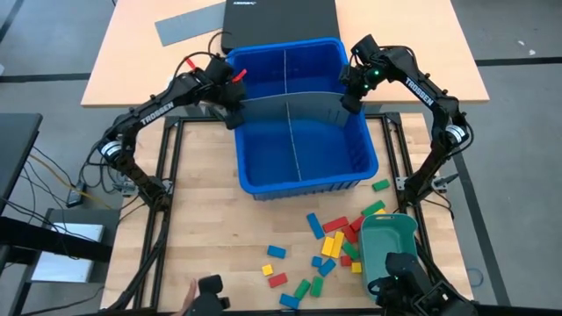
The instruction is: Sort Items/Unsort Items
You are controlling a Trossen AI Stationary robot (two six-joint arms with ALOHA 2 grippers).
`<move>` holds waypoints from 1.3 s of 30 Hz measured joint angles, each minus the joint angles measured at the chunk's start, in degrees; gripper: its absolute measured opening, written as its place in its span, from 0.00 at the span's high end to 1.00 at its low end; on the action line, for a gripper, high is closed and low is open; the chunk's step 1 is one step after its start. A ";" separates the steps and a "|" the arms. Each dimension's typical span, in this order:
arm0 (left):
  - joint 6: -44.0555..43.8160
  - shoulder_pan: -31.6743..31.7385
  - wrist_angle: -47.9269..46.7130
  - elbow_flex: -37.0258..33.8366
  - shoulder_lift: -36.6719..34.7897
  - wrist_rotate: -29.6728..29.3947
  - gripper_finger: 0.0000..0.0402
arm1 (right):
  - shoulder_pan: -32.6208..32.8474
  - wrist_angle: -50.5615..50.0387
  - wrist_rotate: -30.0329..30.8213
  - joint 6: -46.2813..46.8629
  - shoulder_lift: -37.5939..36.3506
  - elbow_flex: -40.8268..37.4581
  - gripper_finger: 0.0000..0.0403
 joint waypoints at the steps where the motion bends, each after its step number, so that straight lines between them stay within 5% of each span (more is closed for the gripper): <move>1: -0.02 0.02 -0.37 0.88 -0.02 0.02 0.85 | 0.00 0.00 0.02 -0.11 0.00 0.00 0.98; 12: -4.64 0.76 -2.65 6.66 0.04 6.61 0.84 | -0.02 0.02 0.00 -0.25 0.00 0.00 0.98; 20: -7.66 2.59 -1.75 6.73 3.22 6.57 0.84 | -0.02 -0.15 -0.09 -0.32 0.00 0.00 0.98; 29: -9.05 3.65 -2.38 14.98 4.62 7.82 0.83 | -0.02 -0.44 -0.17 -0.32 0.00 0.00 0.98; 39: -10.45 6.23 -14.21 22.84 13.83 17.20 0.67 | -0.02 -0.44 -0.57 -0.30 0.02 0.00 0.98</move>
